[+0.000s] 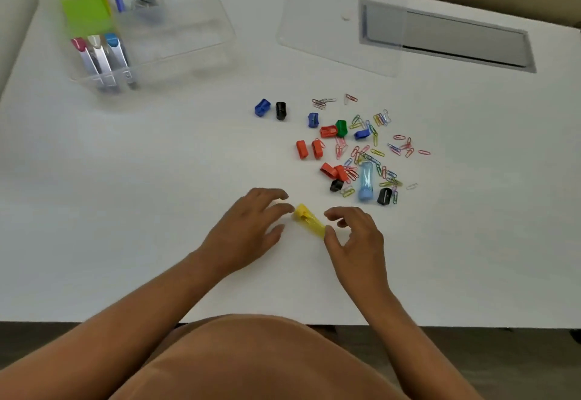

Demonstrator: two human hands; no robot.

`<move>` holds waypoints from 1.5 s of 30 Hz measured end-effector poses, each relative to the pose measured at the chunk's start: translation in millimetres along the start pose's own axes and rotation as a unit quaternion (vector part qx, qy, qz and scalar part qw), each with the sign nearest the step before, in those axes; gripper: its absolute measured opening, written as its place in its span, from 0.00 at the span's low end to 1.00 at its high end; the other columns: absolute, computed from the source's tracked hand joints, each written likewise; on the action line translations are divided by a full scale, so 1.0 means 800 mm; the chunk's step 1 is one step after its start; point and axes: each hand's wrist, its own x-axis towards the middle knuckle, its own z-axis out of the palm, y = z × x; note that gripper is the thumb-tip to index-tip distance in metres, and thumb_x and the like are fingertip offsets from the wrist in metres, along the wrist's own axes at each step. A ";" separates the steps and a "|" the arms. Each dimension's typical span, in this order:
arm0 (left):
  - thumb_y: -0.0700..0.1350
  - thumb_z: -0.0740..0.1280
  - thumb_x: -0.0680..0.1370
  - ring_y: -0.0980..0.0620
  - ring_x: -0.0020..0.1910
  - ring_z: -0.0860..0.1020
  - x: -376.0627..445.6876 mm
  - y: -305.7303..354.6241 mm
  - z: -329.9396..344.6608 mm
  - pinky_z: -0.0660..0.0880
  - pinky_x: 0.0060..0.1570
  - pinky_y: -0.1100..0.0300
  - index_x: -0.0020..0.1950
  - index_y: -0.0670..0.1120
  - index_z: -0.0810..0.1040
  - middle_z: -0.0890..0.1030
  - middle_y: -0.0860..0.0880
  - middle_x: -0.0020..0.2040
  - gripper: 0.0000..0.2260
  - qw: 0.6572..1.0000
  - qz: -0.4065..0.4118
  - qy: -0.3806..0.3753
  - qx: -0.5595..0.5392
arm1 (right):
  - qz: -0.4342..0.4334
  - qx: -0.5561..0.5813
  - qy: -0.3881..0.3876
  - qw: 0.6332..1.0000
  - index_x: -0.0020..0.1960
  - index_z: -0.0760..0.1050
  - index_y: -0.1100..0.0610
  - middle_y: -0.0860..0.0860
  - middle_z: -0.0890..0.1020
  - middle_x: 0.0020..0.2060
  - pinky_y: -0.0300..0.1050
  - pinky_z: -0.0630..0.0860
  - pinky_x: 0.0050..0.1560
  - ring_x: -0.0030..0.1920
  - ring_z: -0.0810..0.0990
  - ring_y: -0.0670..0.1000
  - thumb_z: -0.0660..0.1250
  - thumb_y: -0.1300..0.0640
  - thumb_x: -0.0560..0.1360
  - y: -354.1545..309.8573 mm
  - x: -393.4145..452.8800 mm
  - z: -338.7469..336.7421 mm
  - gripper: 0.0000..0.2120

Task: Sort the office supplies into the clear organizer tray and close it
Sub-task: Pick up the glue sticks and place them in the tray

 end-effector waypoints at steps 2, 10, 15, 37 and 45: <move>0.50 0.73 0.79 0.44 0.72 0.72 0.017 0.030 0.019 0.75 0.66 0.48 0.72 0.50 0.76 0.74 0.47 0.74 0.22 0.999 -0.010 -0.039 0.034 | 0.012 0.009 -0.003 1.000 0.60 0.79 0.49 0.43 0.81 0.57 0.28 0.72 0.52 0.53 0.78 0.43 0.71 0.58 0.79 0.017 0.002 -0.014 0.12; 0.53 0.77 0.75 0.50 0.54 0.78 0.054 0.070 0.024 0.77 0.53 0.53 0.60 0.52 0.84 0.83 0.52 0.54 0.15 0.983 -0.172 -0.057 -0.036 | -0.007 -0.037 0.084 0.996 0.67 0.73 0.49 0.50 0.78 0.65 0.45 0.81 0.59 0.63 0.77 0.51 0.72 0.51 0.78 0.063 0.061 -0.044 0.19; 0.48 0.83 0.68 0.51 0.45 0.84 0.056 0.096 0.000 0.79 0.48 0.55 0.51 0.50 0.80 0.83 0.50 0.49 0.17 0.866 -0.372 0.018 -0.334 | 0.003 -0.188 0.046 0.981 0.72 0.68 0.51 0.53 0.81 0.62 0.49 0.77 0.55 0.59 0.77 0.54 0.72 0.42 0.76 0.076 0.112 -0.050 0.29; 0.39 0.77 0.75 0.42 0.51 0.86 0.021 0.019 -0.116 0.83 0.52 0.48 0.58 0.51 0.85 0.85 0.46 0.56 0.14 0.712 -0.425 0.278 -0.484 | 0.156 0.610 -0.201 0.750 0.64 0.78 0.56 0.57 0.83 0.55 0.56 0.82 0.56 0.59 0.84 0.60 0.61 0.61 0.83 -0.095 0.130 -0.007 0.12; 0.45 0.79 0.73 0.52 0.45 0.87 0.063 -0.106 -0.213 0.84 0.53 0.51 0.58 0.53 0.83 0.85 0.53 0.53 0.14 0.783 -0.402 0.310 -0.358 | 0.096 0.463 -0.136 0.871 0.62 0.81 0.48 0.56 0.81 0.59 0.52 0.85 0.42 0.52 0.86 0.58 0.69 0.55 0.80 -0.221 0.199 0.065 0.11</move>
